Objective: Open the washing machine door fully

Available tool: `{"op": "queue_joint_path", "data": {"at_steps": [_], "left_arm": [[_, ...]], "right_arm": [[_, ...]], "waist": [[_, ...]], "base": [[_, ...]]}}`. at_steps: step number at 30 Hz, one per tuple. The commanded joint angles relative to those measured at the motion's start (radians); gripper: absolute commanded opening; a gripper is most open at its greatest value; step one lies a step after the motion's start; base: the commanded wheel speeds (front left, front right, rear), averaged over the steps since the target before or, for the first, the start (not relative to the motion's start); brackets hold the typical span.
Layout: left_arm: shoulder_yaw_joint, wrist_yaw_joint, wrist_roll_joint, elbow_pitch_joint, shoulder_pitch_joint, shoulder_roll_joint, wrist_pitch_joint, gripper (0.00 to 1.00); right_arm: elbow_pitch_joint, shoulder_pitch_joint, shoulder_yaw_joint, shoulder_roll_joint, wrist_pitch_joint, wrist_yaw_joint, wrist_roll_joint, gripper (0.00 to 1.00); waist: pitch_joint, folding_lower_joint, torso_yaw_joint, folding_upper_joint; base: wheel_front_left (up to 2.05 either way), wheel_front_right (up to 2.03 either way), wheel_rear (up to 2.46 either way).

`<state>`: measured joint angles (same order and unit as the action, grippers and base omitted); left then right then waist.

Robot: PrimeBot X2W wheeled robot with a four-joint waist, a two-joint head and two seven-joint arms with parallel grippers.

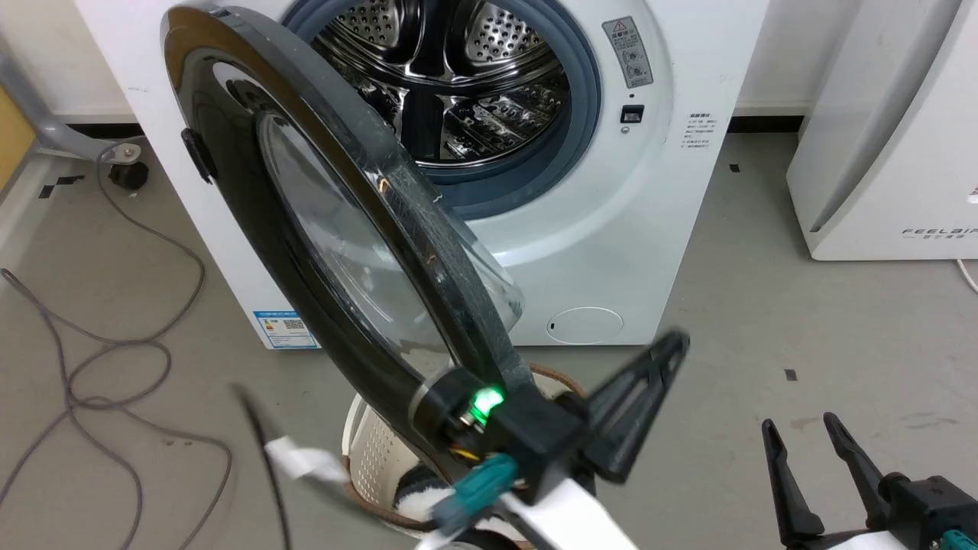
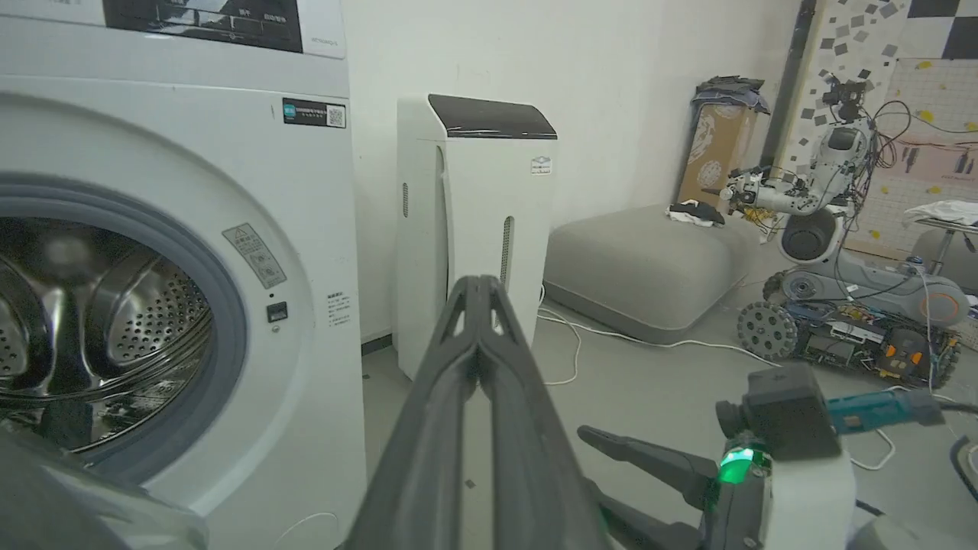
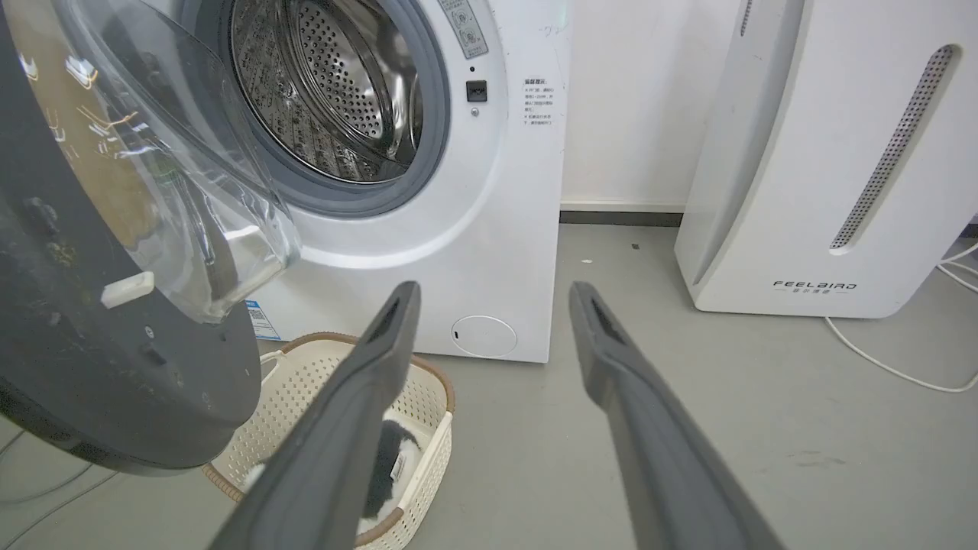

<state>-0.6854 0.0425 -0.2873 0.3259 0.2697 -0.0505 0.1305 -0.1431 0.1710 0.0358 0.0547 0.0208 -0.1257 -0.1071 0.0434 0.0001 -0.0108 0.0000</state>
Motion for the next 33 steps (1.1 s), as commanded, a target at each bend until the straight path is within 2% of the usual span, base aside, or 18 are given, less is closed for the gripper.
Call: {"op": "queue_joint_path", "data": {"at_steps": [1,8,17,22,33], "left_arm": [[-0.019,0.012,-0.008,-0.048,-0.017,-0.001,0.034,0.0],[-0.039,0.059,-0.026,-0.203,-0.026,0.0,0.059,0.0],[-0.039,0.165,-0.092,-0.357,0.032,0.0,-0.008,0.0],[-0.038,0.21,-0.125,-0.406,0.042,0.0,-0.048,0.0],[-0.011,0.261,-0.142,-0.414,0.0,-0.014,-0.084,0.0]], "right_arm": [[0.005,-0.013,-0.001,-0.004,0.007,-0.005,-0.01,1.0],[0.019,-0.021,-0.009,-0.004,0.008,-0.005,-0.015,1.0],[0.034,-0.016,-0.012,-0.005,0.007,-0.005,-0.03,1.0],[0.036,-0.017,-0.01,-0.005,0.011,-0.005,-0.043,1.0],[0.048,-0.018,-0.007,-0.005,0.013,-0.005,-0.057,1.0]], "waist": [[0.004,-0.0001,0.0,0.0],[0.005,-0.0001,-0.006,0.0],[-0.008,-0.0001,-0.015,0.0],[-0.008,-0.0001,-0.018,0.0],[-0.008,-0.0001,0.01,0.0]], "base": [[0.0,0.0,0.0],[0.0,0.0,0.0],[0.0,0.0,0.0],[0.0,0.0,0.0],[0.0,0.0,0.0]]}}
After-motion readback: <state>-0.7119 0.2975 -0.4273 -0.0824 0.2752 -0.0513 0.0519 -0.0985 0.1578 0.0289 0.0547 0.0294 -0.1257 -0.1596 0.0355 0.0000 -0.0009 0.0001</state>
